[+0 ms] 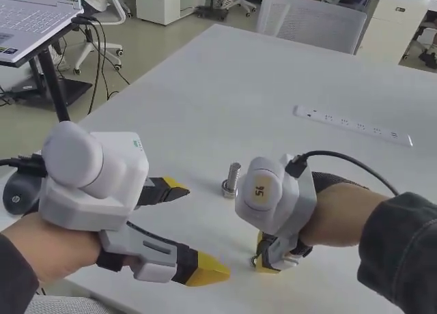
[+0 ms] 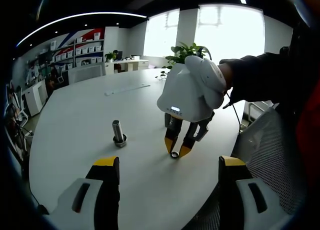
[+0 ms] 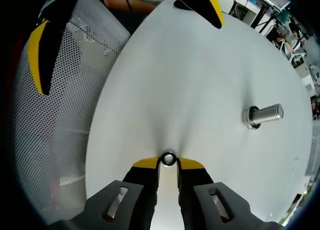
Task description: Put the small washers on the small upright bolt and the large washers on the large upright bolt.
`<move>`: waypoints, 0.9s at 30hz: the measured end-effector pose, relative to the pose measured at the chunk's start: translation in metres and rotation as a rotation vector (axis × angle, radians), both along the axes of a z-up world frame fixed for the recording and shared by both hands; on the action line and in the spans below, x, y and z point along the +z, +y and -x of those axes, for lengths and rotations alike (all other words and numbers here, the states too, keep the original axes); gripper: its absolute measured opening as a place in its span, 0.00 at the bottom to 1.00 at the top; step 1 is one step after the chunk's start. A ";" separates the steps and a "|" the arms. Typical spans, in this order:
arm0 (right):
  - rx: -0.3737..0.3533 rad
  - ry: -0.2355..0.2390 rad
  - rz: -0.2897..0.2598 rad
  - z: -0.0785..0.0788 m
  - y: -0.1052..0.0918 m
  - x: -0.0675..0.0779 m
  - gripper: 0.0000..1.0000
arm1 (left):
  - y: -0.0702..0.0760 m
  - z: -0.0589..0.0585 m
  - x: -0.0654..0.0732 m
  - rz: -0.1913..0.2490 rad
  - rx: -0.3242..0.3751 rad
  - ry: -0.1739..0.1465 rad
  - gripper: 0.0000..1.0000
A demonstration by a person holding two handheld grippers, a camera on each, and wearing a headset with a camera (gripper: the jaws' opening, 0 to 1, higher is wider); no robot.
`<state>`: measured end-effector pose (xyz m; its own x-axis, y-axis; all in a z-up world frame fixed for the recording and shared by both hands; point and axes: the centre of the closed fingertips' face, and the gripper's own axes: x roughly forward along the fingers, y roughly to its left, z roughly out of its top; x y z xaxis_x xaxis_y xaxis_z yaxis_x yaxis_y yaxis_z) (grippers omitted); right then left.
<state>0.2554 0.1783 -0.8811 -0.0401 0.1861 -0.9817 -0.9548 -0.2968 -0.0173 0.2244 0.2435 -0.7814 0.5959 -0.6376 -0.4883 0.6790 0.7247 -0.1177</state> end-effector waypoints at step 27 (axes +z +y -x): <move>0.001 -0.005 -0.007 -0.001 0.000 0.000 0.14 | -0.001 0.000 0.000 0.003 0.002 0.000 0.81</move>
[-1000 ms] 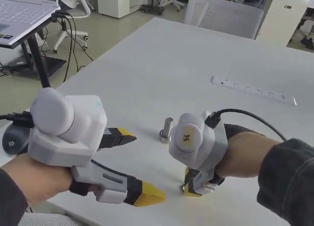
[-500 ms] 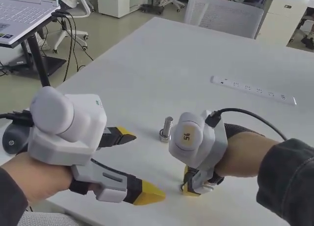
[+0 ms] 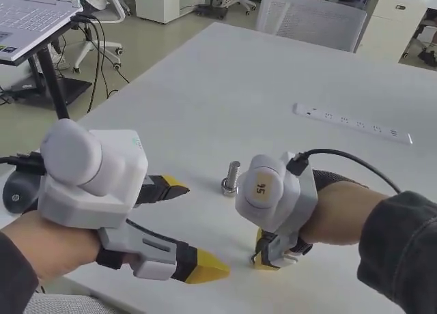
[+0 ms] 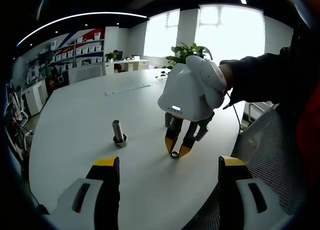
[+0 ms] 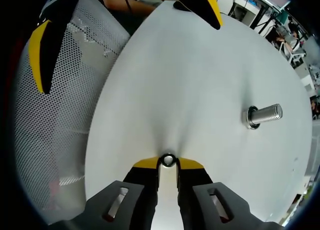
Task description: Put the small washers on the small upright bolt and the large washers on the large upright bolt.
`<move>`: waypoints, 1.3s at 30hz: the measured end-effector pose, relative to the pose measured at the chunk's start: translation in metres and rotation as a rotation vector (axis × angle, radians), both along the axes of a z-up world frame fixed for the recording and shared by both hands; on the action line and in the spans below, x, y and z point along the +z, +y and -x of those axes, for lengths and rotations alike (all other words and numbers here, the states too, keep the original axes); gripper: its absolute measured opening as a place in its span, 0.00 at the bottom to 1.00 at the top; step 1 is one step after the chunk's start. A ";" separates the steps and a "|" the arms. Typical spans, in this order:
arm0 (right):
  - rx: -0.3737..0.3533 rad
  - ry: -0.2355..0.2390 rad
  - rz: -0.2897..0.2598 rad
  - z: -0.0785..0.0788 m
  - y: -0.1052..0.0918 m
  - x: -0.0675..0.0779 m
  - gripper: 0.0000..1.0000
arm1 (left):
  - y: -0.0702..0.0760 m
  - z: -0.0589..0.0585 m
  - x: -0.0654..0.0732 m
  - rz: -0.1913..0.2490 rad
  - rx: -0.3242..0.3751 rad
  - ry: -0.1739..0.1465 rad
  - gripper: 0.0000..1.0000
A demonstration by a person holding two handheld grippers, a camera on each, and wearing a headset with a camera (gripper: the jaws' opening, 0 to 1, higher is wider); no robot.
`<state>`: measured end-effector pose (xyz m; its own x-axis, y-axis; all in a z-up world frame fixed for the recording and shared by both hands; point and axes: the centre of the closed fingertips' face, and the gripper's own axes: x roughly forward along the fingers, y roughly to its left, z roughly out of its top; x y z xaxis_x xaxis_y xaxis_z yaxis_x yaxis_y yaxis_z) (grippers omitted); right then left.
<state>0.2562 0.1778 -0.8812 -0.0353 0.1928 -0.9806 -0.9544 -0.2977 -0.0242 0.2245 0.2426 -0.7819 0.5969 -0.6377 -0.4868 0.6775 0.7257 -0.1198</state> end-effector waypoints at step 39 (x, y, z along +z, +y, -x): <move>-0.110 -0.015 0.001 0.005 -0.055 0.023 0.14 | -0.004 0.001 0.000 -0.002 -0.022 -0.004 0.81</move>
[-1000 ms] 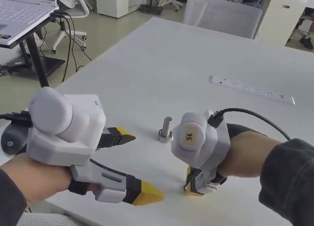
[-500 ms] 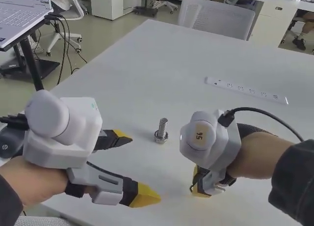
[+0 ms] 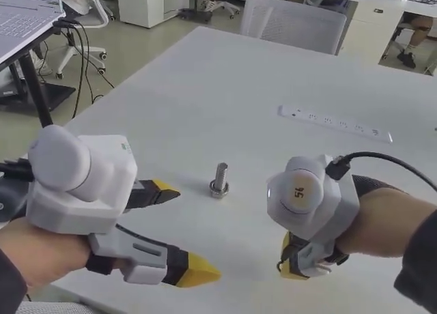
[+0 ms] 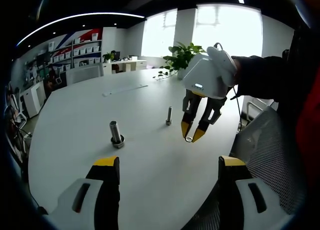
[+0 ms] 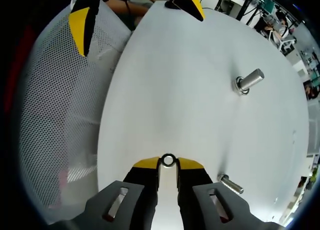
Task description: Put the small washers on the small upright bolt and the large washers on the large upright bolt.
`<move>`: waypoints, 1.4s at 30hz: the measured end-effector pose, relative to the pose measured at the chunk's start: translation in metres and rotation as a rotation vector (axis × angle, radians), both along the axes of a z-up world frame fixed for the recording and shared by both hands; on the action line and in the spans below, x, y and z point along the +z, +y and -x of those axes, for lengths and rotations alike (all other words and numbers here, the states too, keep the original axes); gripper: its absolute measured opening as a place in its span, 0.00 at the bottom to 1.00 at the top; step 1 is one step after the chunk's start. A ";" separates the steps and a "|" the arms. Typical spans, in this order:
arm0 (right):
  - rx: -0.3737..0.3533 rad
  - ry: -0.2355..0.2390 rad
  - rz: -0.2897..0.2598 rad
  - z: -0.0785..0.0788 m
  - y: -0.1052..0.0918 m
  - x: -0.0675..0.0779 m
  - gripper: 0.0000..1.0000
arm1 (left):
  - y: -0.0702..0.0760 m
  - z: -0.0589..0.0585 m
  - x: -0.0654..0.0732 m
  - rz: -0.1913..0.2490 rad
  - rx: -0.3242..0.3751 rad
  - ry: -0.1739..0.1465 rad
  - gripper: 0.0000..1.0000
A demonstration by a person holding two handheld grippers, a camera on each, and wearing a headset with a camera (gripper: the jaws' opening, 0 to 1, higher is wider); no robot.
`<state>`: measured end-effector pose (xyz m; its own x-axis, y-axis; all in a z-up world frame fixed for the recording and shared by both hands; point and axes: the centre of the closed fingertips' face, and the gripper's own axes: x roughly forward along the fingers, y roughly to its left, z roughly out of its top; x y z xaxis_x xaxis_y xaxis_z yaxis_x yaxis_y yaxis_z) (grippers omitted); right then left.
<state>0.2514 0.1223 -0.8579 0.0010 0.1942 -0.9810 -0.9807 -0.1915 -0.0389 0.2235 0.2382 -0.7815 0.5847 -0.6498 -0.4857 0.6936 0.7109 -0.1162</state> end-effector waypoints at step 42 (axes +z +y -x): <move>-0.201 -0.086 0.003 -0.057 -0.076 0.047 0.14 | -0.002 -0.001 0.000 -0.006 -0.004 0.004 0.81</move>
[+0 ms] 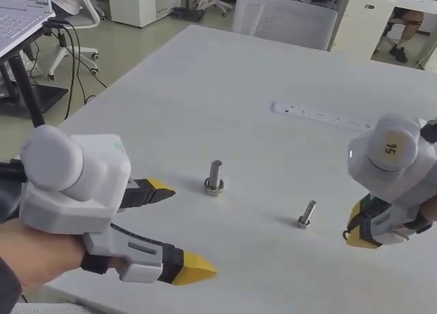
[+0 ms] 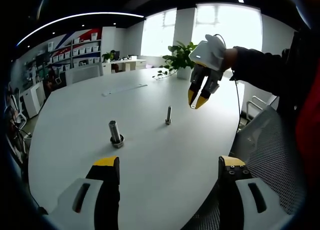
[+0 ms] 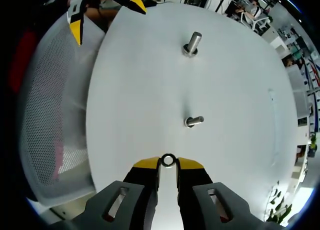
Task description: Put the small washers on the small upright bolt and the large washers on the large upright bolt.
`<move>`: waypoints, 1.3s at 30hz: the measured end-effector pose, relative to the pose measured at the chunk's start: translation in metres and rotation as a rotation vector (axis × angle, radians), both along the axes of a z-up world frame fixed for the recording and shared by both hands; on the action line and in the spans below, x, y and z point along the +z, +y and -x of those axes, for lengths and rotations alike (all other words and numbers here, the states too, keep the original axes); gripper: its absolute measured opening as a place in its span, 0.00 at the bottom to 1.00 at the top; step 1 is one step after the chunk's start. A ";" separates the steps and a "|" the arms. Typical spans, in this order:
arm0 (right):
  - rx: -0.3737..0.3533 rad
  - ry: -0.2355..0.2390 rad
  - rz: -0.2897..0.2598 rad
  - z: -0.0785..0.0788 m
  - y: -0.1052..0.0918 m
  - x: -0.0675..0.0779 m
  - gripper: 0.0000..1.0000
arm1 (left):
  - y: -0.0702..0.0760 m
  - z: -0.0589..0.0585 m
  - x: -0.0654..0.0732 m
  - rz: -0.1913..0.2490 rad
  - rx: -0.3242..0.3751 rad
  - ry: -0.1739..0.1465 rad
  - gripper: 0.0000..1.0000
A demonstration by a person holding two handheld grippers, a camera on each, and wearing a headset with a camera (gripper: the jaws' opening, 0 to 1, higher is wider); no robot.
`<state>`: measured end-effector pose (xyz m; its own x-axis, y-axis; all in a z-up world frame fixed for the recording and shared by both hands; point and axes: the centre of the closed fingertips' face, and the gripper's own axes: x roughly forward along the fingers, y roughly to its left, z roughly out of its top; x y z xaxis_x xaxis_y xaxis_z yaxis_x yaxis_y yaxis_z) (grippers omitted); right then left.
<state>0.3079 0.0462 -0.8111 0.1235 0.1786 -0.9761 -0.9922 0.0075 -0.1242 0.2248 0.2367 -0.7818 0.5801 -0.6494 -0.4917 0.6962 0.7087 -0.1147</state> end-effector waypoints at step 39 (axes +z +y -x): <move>0.099 0.000 0.000 -0.035 0.051 -0.002 0.14 | 0.006 0.002 -0.005 0.000 0.024 0.014 0.81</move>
<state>0.3426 0.0967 -0.8134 0.1052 0.1903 -0.9761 -0.9882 -0.0901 -0.1241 0.2228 0.2424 -0.7866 0.5883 -0.6353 -0.5003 0.6774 0.7250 -0.1241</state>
